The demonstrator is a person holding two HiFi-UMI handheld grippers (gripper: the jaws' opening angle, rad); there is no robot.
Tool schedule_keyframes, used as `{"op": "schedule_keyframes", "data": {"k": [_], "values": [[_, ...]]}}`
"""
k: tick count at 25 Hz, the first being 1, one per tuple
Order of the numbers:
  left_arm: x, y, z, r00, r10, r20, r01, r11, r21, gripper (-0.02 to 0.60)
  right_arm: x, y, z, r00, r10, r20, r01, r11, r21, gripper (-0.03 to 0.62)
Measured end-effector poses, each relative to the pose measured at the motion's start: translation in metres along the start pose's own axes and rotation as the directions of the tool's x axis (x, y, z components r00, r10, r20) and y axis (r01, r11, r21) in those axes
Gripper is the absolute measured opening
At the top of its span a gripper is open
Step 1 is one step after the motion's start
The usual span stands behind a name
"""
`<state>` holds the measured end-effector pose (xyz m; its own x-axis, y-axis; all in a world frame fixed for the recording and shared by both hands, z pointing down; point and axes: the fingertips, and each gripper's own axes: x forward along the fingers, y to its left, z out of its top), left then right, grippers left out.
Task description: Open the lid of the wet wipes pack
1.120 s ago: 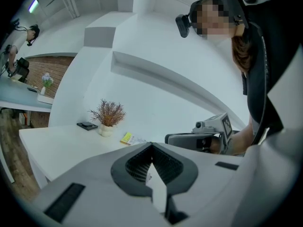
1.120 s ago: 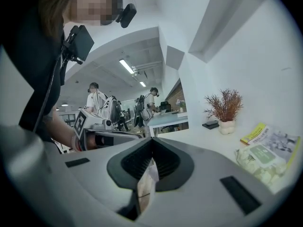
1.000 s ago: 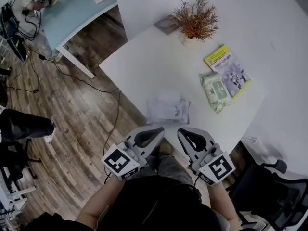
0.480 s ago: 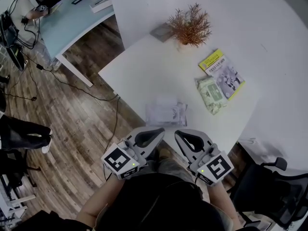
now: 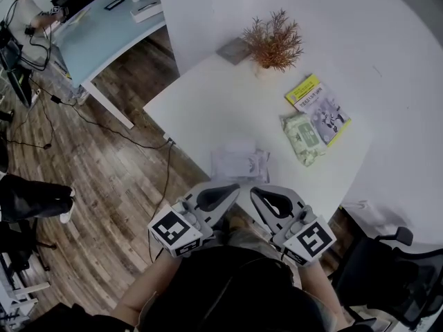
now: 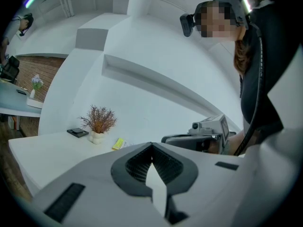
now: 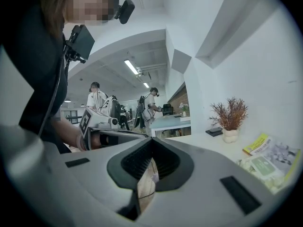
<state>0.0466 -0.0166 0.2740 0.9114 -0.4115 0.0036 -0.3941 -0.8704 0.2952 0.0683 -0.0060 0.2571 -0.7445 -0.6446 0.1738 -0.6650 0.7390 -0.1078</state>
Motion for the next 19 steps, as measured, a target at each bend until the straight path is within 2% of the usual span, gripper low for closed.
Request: {"op": "schedule_keyframes", "data": {"k": [14, 19], "values": [[0.0027, 0.0033, 0.0048, 1.0, -0.007, 0.01, 0.006, 1.0, 0.017, 0.011, 0.0017, -0.004, -0.0011, 1.0, 0.017, -0.017, -0.018, 1.0, -0.013, 0.02], [0.0036, 0.0065, 0.0053, 1.0, -0.008, 0.008, 0.008, 1.0, 0.007, 0.011, 0.0048, -0.0067, 0.0063, 1.0, 0.019, 0.014, -0.019, 1.0, -0.004, 0.02]]}}
